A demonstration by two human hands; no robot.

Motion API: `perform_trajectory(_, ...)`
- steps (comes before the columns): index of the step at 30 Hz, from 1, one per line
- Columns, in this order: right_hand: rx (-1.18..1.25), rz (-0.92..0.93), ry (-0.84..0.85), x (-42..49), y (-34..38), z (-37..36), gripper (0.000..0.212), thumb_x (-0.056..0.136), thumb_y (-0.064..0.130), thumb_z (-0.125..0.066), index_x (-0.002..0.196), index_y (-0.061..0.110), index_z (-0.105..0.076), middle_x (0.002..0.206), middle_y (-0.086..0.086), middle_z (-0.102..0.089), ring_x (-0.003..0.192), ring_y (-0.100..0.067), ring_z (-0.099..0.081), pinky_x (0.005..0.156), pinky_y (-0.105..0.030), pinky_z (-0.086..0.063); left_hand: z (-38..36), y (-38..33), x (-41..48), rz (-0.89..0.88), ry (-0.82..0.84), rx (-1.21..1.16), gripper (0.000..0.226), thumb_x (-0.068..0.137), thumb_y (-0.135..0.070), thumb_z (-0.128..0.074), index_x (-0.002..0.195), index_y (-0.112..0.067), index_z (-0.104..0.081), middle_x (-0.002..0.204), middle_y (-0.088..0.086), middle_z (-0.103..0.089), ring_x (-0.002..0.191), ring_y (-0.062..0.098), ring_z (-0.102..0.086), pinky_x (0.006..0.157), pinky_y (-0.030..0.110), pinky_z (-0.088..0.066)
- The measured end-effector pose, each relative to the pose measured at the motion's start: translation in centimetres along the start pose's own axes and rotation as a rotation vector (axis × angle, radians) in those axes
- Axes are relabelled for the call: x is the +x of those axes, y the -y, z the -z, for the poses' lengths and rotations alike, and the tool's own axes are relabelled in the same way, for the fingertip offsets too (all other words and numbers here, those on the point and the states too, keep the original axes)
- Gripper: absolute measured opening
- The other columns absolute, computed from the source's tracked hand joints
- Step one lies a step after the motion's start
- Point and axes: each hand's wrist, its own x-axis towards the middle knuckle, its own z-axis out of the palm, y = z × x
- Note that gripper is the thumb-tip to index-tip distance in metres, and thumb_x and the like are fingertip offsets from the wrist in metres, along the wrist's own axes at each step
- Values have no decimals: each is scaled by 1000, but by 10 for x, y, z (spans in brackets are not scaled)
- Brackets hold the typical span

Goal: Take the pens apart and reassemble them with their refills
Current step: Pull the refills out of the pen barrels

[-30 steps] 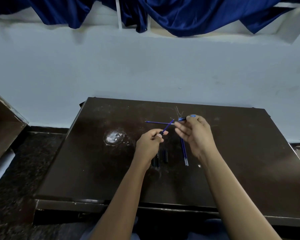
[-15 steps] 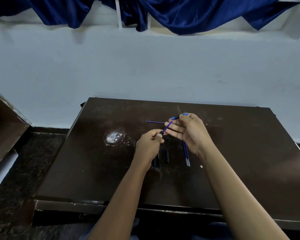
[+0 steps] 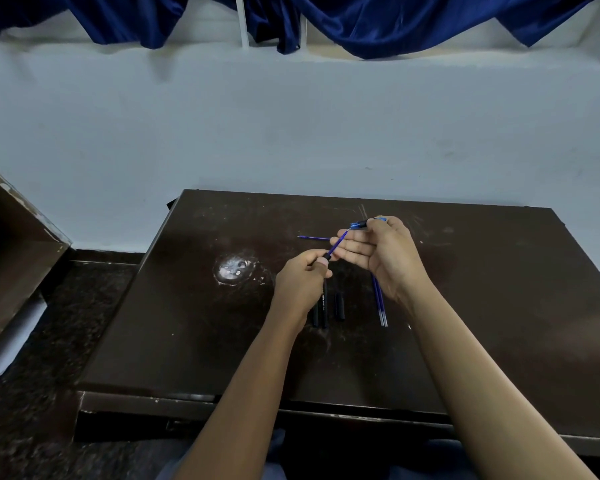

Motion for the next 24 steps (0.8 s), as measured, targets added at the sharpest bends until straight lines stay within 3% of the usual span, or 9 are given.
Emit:
perform_trajectory(4,-43,6,14,0,-1,-2,9,99,9,-34,93,9,-41,90,-26,-69,84,-36,-72,75,-43,-60,0,1,0,8,-7,-9,24,98,-21,-47,113,-21,-66,83,-5,-66,99,16,-63,95,36,-49)
perform_trajectory(10,-205,33,-10,1,-5,-1,10,96,5,-39,103,5,-46,95,-29,-68,76,-33,-72,65,-35,-61,2,-3,-5,-58,-59,102,26,98,-20,-46,114,-20,-67,85,-4,-66,81,9,-60,63,14,-41)
perform_trajectory(14,-314,28,-30,6,-7,3,8,94,5,-43,97,4,-50,86,-23,-70,67,-22,-72,64,-32,-61,5,-5,-6,-90,-105,177,25,98,-22,-45,99,-19,-70,86,-5,-68,71,2,-57,52,6,-38)
perform_trajectory(19,-373,-31,25,4,-13,2,9,94,9,-47,90,4,-54,75,-14,-68,63,-19,-68,66,-29,-60,4,-8,-8,-53,-106,188,41,99,-34,-42,86,-13,-75,74,-5,-68,65,-1,-55,58,11,-37)
perform_trajectory(24,-308,-42,25,4,-10,-1,12,93,11,-51,83,7,-55,75,-10,-67,62,-13,-65,72,-30,-60,3,-12,-10,-20,-120,158,41,97,-28,-40,80,-12,-74,70,-4,-68,65,1,-56,57,12,-37)
